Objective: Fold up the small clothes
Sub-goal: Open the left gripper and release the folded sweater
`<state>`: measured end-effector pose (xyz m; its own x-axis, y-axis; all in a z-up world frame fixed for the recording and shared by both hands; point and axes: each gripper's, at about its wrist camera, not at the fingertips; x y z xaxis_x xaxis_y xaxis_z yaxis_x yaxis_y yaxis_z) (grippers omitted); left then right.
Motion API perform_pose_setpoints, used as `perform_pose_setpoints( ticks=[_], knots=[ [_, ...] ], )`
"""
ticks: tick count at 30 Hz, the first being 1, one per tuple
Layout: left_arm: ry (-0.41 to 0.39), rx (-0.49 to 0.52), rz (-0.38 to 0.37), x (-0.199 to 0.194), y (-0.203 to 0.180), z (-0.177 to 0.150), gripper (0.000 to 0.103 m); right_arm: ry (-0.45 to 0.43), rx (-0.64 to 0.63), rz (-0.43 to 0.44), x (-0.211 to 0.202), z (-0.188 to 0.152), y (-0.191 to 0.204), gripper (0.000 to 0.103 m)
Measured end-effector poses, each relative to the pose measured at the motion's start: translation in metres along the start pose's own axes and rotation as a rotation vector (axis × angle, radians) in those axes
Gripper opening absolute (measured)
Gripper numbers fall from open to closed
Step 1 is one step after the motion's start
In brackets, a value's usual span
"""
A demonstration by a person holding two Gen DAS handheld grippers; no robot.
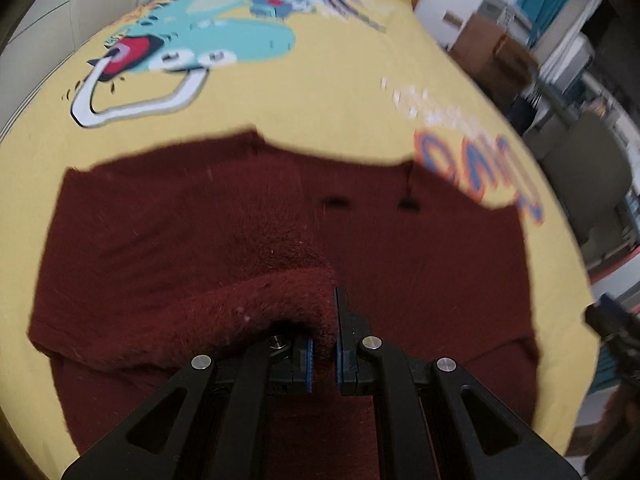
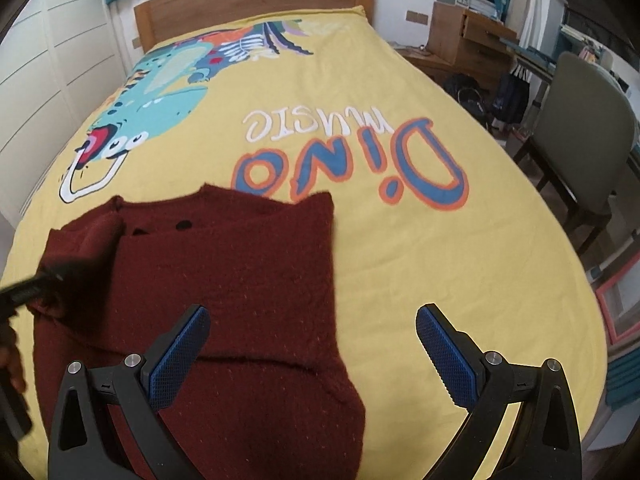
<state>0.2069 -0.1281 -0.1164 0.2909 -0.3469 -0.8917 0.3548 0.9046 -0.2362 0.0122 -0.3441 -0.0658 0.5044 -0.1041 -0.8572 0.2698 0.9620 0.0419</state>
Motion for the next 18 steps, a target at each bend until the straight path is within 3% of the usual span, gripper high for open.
perform_pose_setpoints(
  ticks=[4, 9, 11, 13, 15, 16, 18],
  knots=[
    [0.06, 0.004, 0.049, 0.02, 0.0, -0.014, 0.007, 0.028, 0.012, 0.015, 0.01, -0.013, -0.002, 0.103],
    [0.065, 0.01, 0.068, 0.021, -0.001, -0.016, 0.01, 0.055, 0.028, 0.031, 0.02, -0.026, -0.003, 0.103],
    [0.082, 0.0, 0.054, 0.022, 0.0, -0.014, 0.023, 0.06, 0.034, 0.034, 0.022, -0.03, -0.004, 0.103],
    [0.099, -0.027, 0.04, 0.02, 0.003, -0.014, 0.055, 0.063, 0.044, 0.04, 0.024, -0.032, -0.005, 0.103],
    [0.098, -0.043, 0.054, 0.015, 0.004, -0.014, 0.075, 0.065, 0.053, 0.046, 0.024, -0.035, -0.006, 0.103],
    [0.094, -0.043, 0.054, 0.011, 0.004, -0.013, 0.083, 0.065, 0.053, 0.047, 0.023, -0.035, -0.006, 0.103],
    [0.095, -0.032, 0.055, 0.007, 0.005, -0.013, 0.089, 0.062, 0.052, 0.044, 0.022, -0.036, -0.006, 0.103]
  ],
)
Point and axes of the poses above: each gripper's, at about its wrist camera, not at the fingertips, and x roughly the way its jaws point, y to its left, z to its top, and after that the axes turned 3 degrees about -x, right-handed
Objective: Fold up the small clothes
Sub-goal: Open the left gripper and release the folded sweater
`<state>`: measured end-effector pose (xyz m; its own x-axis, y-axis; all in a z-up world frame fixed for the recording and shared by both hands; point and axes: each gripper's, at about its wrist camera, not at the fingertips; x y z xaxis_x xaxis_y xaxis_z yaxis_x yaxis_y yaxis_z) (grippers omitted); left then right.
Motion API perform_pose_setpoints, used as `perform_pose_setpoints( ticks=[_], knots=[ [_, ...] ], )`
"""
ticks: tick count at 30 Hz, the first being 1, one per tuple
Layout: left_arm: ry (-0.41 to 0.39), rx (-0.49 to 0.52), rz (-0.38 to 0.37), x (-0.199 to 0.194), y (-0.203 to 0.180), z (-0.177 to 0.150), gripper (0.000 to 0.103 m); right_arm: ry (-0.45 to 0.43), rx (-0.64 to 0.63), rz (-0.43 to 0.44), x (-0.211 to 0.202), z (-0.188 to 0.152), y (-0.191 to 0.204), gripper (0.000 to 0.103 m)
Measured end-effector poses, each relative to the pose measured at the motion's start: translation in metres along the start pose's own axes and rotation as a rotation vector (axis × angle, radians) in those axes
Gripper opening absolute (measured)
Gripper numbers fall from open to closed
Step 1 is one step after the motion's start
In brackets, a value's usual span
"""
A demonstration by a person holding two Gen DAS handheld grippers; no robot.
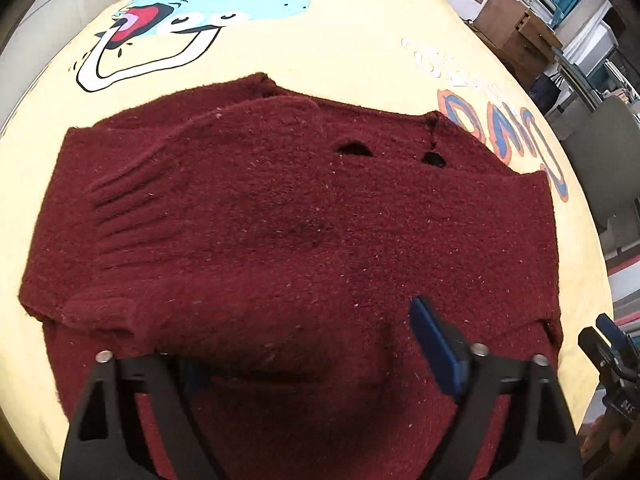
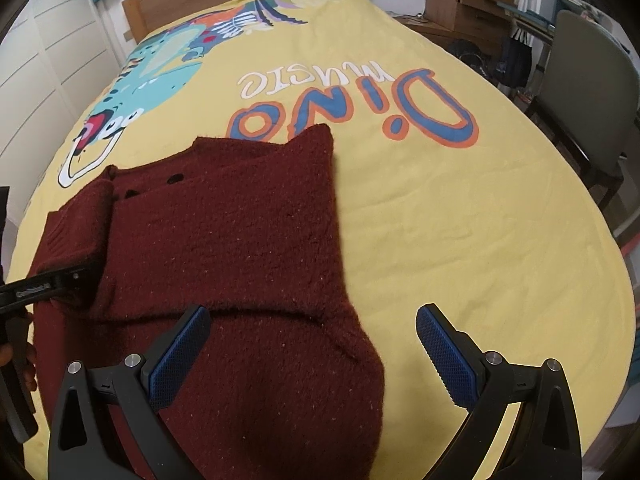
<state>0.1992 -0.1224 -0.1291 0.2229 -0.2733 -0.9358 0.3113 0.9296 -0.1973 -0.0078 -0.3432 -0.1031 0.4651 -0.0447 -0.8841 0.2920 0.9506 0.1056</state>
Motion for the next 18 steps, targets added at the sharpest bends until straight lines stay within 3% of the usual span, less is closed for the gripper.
perform_pose_setpoints(
  ticks=[3, 7, 13, 18],
  knots=[
    [-0.001, 0.009, -0.001, -0.007, 0.006, -0.003, 0.102, -0.006, 0.005, 0.0, -0.002, 0.0, -0.001, 0.103],
    [-0.007, 0.022, -0.006, -0.022, 0.021, -0.012, 0.102, -0.009, 0.006, 0.0, -0.004, -0.001, -0.001, 0.103],
    [-0.056, 0.089, 0.103, -0.048, 0.064, -0.031, 0.102, -0.002, -0.003, 0.0, -0.004, -0.005, 0.003, 0.103],
    [-0.075, 0.05, 0.188, -0.065, 0.123, -0.036, 0.102, 0.001, -0.026, 0.007, -0.003, -0.004, 0.014, 0.103]
  ],
)
Point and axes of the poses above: each gripper's, at about its wrist camera, not at the fingertips, and x roughly the way its jaws point, y to its left, z to its top, and after that the axes turned 3 degrees about -x, right-handed
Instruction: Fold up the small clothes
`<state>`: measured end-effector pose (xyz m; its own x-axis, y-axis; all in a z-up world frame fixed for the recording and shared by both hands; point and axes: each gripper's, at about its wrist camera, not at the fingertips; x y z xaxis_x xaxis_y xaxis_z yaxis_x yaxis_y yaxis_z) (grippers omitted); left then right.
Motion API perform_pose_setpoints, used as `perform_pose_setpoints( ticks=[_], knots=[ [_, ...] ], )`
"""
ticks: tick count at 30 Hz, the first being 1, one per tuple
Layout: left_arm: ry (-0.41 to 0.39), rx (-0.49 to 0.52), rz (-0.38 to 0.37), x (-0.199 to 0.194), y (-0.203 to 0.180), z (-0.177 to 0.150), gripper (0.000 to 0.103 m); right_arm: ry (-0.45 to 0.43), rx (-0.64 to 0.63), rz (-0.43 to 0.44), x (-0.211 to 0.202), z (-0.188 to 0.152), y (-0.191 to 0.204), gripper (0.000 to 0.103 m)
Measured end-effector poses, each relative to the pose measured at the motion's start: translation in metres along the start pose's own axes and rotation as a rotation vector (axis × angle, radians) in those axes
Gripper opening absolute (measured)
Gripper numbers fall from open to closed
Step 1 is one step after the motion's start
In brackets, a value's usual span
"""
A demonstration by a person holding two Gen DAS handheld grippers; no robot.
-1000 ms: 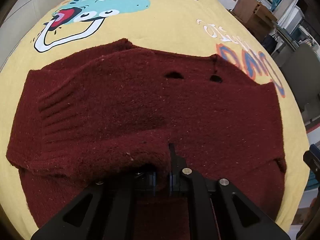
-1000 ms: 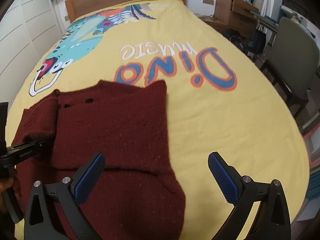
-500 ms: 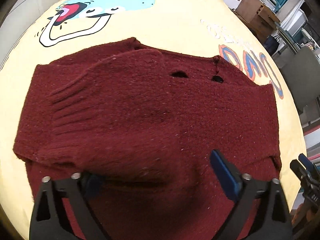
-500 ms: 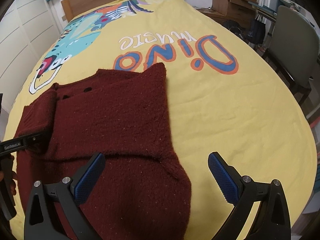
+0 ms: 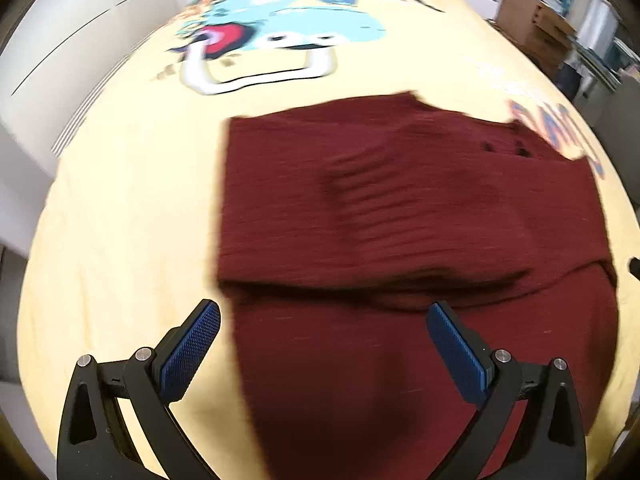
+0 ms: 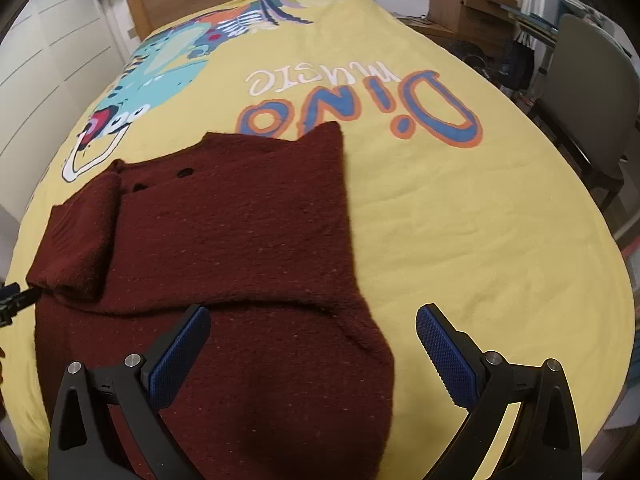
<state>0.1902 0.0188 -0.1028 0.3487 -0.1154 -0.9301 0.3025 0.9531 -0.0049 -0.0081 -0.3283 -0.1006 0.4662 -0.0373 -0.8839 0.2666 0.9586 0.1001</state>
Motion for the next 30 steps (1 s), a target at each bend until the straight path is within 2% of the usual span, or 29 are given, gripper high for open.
perform_pose_setpoints(
  ticks=[6, 8, 10, 14, 15, 16, 17, 18, 19, 22, 27, 29, 30],
  knots=[
    [0.023, -0.042, 0.043, 0.024, 0.042, -0.004, 0.099, -0.001, -0.044, 0.006, -0.001, 0.004, 0.022, 0.103],
    [0.032, -0.045, 0.057, 0.036, 0.047, -0.003, 0.088, 0.003, -0.06, 0.007, 0.0, 0.004, 0.032, 0.103],
    [0.038, -0.048, 0.054, 0.047, 0.05, -0.001, 0.063, 0.005, -0.084, 0.013, 0.0, 0.005, 0.043, 0.103],
    [0.015, -0.051, 0.022, 0.058, 0.05, 0.008, 0.057, 0.012, -0.132, 0.02, 0.004, 0.008, 0.07, 0.103],
    [0.007, -0.039, 0.017, 0.058, 0.049, 0.01, 0.05, 0.014, -0.147, 0.025, 0.005, 0.01, 0.081, 0.103],
    [0.001, -0.027, 0.006, 0.059, 0.047, 0.012, 0.037, 0.015, -0.159, 0.029, 0.006, 0.012, 0.087, 0.103],
    [-0.002, -0.02, -0.011, 0.06, 0.045, 0.013, 0.029, 0.016, -0.173, 0.034, 0.007, 0.014, 0.096, 0.103],
    [-0.001, -0.02, -0.04, 0.06, 0.043, 0.014, 0.012, 0.016, -0.192, 0.039, 0.007, 0.016, 0.106, 0.103],
    [0.002, -0.024, -0.06, 0.06, 0.043, 0.014, 0.012, 0.015, -0.219, 0.045, 0.008, 0.019, 0.118, 0.103],
    [-0.005, 0.012, -0.05, 0.056, 0.035, 0.012, 0.01, 0.004, -0.313, 0.064, 0.008, 0.028, 0.155, 0.103],
    [0.001, 0.025, -0.074, 0.05, 0.035, 0.006, 0.01, -0.01, -0.493, 0.105, 0.005, 0.042, 0.221, 0.103],
    [0.012, 0.022, -0.08, 0.054, 0.037, 0.005, 0.01, 0.007, -0.556, 0.121, 0.009, 0.045, 0.247, 0.103],
    [0.013, 0.018, -0.081, 0.055, 0.036, 0.004, 0.01, 0.046, -0.584, 0.121, 0.016, 0.046, 0.263, 0.103]
  ],
)
Point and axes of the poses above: each gripper's, at about its wrist camera, not at the fingertips, and x roughly the way its jaws point, y to its left, z to its top, and after that the axes turned 3 degrees about -x, right-handed
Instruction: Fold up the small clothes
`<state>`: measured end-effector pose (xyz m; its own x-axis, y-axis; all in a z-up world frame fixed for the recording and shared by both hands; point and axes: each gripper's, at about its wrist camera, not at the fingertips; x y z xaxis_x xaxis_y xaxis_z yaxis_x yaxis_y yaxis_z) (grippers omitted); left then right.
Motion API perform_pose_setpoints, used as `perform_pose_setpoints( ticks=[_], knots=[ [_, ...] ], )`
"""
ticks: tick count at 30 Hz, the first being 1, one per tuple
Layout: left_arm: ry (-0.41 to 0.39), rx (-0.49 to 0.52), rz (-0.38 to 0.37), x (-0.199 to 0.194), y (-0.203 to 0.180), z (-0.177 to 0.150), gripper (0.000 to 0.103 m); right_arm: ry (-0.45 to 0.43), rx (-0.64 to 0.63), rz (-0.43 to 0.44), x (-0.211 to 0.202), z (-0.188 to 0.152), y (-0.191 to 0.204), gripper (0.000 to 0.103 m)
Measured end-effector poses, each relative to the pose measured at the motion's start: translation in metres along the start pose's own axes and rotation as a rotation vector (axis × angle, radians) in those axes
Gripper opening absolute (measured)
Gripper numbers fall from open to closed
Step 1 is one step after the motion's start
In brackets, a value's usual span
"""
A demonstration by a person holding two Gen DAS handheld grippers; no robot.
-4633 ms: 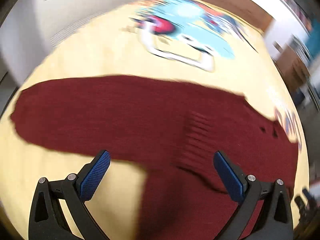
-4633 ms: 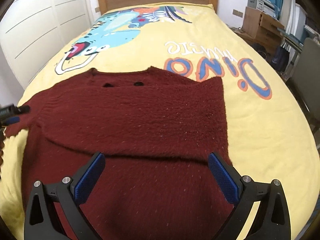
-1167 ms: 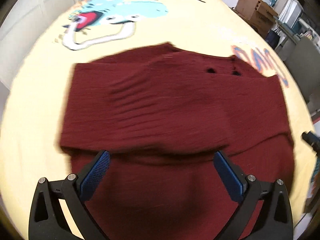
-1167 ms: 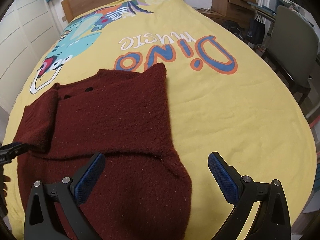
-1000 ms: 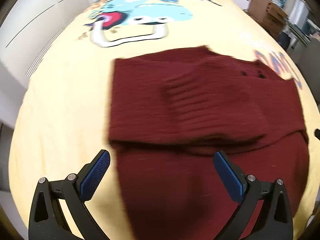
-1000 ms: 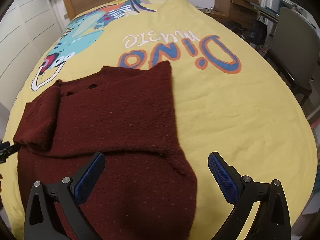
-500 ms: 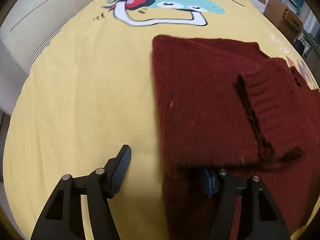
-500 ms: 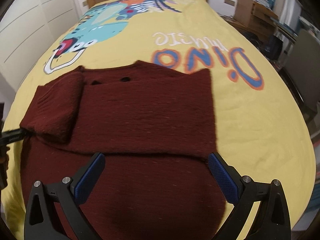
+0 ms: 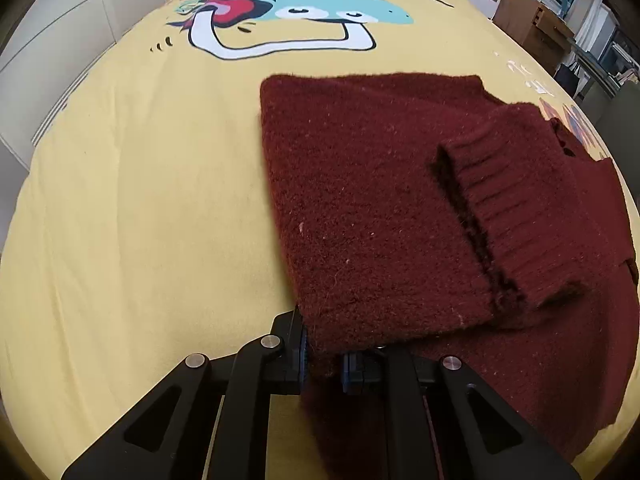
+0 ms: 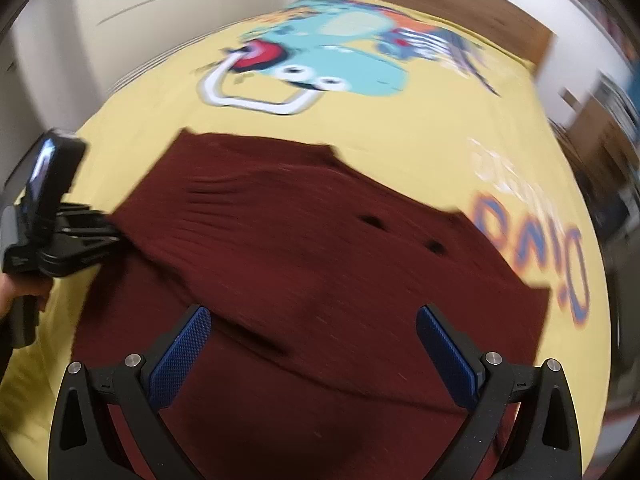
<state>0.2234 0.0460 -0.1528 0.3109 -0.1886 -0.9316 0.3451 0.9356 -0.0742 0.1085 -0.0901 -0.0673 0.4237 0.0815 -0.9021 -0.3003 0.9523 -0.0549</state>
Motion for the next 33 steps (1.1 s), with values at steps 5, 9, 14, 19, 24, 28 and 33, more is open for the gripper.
perform_pose_setpoints(
  ticks=[5, 9, 14, 19, 24, 28, 33],
  knots=[
    [-0.003, -0.011, -0.006, 0.0, -0.003, -0.007, 0.01, 0.102, -0.078, 0.035, 0.031, 0.02, 0.037, 0.096],
    [-0.001, -0.008, -0.013, 0.002, -0.003, -0.011, 0.01, 0.151, -0.137, 0.077, 0.054, 0.028, 0.059, 0.081],
    [0.001, -0.006, -0.018, 0.005, 0.008, -0.011, 0.01, 0.206, -0.138, 0.076, 0.083, 0.031, 0.066, 0.042],
    [-0.001, -0.004, -0.024, 0.008, 0.012, -0.01, 0.01, 0.164, -0.085, 0.132, 0.073, 0.03, 0.052, 0.011],
    [-0.004, -0.003, -0.02, 0.009, 0.015, -0.011, 0.01, 0.086, 0.051, 0.157, 0.052, 0.026, 0.011, 0.009],
    [-0.005, 0.001, -0.013, 0.008, 0.014, -0.013, 0.01, 0.016, 0.174, 0.121, 0.031, 0.015, -0.03, 0.009],
    [-0.029, 0.012, -0.002, 0.0, 0.008, -0.016, 0.01, -0.047, 0.308, 0.044, 0.008, -0.005, -0.081, 0.009]
  ],
)
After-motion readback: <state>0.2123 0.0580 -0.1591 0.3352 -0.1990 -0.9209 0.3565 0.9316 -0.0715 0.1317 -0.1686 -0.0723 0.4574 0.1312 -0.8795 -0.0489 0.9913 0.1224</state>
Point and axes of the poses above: each gripper's, at about its wrist camera, not at the fingertips, and x roughly the way its jaws point, y to its left, z to its top, and after that the axes turned 3 degrees about -x, right-handed
